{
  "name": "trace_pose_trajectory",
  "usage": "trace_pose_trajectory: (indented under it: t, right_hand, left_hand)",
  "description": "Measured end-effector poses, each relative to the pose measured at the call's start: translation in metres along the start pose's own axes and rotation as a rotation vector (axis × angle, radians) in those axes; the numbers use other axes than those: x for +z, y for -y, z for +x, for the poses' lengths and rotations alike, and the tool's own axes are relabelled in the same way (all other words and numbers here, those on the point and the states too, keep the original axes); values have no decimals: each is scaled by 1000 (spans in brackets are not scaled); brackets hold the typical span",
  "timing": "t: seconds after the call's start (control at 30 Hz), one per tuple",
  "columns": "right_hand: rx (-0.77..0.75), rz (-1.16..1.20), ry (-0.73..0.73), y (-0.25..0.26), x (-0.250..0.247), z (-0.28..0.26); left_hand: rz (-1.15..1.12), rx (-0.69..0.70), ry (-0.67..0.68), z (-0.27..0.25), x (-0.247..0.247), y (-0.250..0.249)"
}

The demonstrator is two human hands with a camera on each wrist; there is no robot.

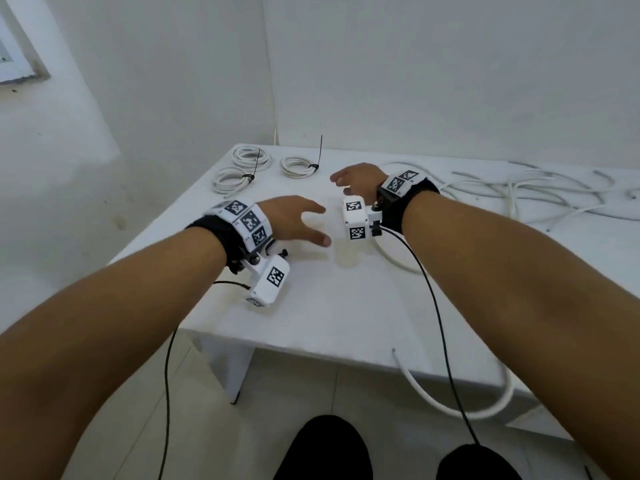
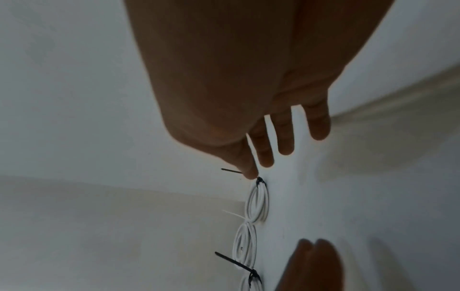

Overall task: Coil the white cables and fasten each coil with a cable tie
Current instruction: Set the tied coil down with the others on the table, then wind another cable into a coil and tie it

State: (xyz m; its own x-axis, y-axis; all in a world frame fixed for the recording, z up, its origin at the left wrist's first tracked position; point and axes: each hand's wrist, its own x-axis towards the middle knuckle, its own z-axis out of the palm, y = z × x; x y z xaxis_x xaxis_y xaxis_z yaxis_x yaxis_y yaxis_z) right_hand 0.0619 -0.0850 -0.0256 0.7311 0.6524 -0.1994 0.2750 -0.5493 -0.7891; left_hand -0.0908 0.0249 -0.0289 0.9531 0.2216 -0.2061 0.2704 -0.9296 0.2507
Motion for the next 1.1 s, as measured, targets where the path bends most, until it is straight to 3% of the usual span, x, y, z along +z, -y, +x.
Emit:
trace_pose_trajectory:
  t: [0.07, 0.2, 0.43, 0.7, 0.83, 0.93, 1.1]
  right_hand:
    - [-70, 120, -79, -8, -9, -16]
    - [-179, 66, -62, -13, -26, -70]
    - [-329, -650, 119, -37, -26, -178]
    - [-328, -874, 361, -72, -5, -297]
    - [-414, -1262, 271, -93, 6, -317]
    - [-435, -1214, 192, -103, 3, -316]
    - [-427, -784, 109, -93, -28, -295]
  left_hand:
    - [27, 12, 49, -5, 12, -16]
    - [93, 73, 113, -15, 31, -52]
    - [195, 109, 191, -30, 63, -85]
    - [361, 44, 199, -46, 72, -97]
    - [345, 45, 230, -51, 73, -97]
    - [328, 53, 239, -48, 74, -96]
    - [309, 33, 224, -47, 73, -98]
